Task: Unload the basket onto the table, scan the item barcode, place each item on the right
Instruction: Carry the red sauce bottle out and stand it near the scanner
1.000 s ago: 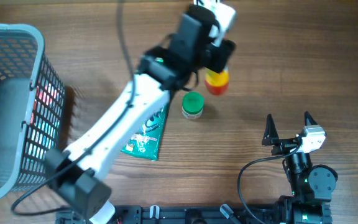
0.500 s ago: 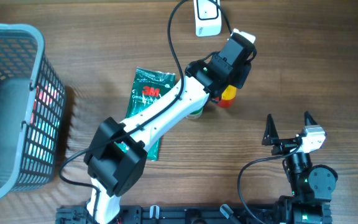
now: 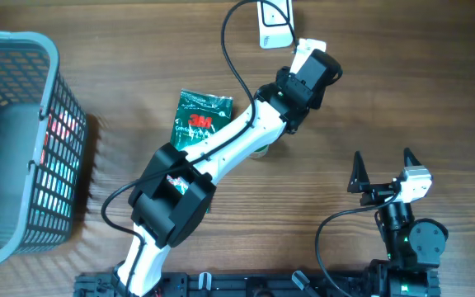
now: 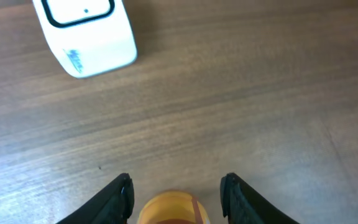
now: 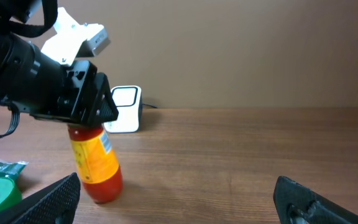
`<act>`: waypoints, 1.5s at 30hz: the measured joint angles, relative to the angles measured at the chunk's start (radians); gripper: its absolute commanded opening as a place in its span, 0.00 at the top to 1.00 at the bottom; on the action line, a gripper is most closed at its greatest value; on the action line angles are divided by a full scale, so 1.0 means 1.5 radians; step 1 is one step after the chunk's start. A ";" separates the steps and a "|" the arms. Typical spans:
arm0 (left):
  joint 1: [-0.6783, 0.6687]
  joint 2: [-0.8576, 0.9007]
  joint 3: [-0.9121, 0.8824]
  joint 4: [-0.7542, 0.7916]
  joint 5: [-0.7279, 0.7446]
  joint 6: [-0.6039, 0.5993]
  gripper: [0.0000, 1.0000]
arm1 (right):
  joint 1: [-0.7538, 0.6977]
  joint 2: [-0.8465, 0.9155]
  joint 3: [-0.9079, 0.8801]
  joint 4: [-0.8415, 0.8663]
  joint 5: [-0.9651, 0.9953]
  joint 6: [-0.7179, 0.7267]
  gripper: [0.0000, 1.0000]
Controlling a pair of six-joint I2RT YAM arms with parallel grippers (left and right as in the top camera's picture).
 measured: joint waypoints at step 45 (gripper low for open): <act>0.459 -0.523 0.001 -0.331 -0.203 -0.032 0.00 | 0.000 0.000 0.000 0.000 0.000 0.000 0.00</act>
